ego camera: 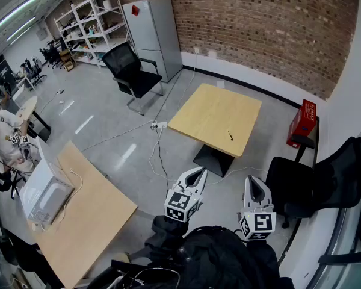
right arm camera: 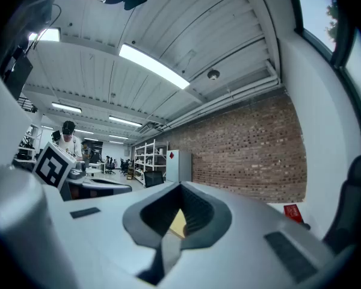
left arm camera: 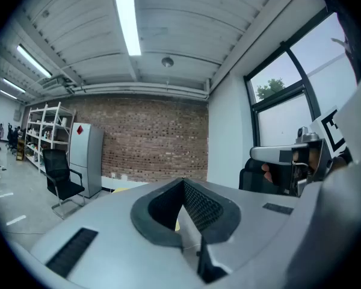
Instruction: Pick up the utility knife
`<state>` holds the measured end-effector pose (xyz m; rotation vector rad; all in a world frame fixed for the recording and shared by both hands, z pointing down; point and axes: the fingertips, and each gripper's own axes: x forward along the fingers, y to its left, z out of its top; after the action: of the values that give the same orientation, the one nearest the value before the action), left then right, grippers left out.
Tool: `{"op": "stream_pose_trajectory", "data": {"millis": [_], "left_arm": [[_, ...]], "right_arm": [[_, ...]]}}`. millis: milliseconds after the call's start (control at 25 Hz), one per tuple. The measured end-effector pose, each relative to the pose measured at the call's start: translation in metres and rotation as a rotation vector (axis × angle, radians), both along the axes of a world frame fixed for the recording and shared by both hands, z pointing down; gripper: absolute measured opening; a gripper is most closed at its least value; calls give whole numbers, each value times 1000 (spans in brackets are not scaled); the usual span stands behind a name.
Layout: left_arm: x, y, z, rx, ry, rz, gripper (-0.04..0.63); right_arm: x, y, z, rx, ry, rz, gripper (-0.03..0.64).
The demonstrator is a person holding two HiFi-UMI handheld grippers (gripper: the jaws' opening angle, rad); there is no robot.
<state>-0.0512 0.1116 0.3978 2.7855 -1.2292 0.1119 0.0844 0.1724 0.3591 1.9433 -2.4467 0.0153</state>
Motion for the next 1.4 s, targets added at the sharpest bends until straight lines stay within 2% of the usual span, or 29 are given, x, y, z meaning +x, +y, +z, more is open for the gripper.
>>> {"op": "stream_pose_trajectory", "data": {"millis": [320, 680, 1400], "left_arm": [[2, 6, 0, -3, -6, 8, 2], [9, 8, 2, 1, -21, 4, 2], [30, 30, 38, -66, -49, -57, 2]], "right_arm": [[-3, 5, 1, -2, 23, -3, 3], [2, 7, 6, -17, -13, -20, 3], [30, 29, 37, -90, -13, -89, 3]]}}
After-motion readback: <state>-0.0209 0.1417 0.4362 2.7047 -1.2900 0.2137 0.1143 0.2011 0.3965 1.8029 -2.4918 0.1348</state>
